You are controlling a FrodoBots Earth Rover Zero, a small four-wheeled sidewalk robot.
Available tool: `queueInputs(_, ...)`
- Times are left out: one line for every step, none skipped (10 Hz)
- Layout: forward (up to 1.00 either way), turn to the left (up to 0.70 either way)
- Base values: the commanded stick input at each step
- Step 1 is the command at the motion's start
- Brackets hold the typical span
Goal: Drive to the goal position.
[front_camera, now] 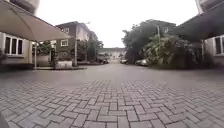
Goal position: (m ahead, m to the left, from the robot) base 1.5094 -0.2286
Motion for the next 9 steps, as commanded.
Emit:
queueInputs(0.70, 0.00)
queueInputs(0.70, 0.00)
queueInputs(0.70, 0.00)
queueInputs(0.70, 0.00)
queueInputs(0.70, 0.00)
queueInputs(0.70, 0.00)
queueInputs(0.70, 0.00)
queueInputs(0.70, 0.00)
queueInputs(0.70, 0.00)
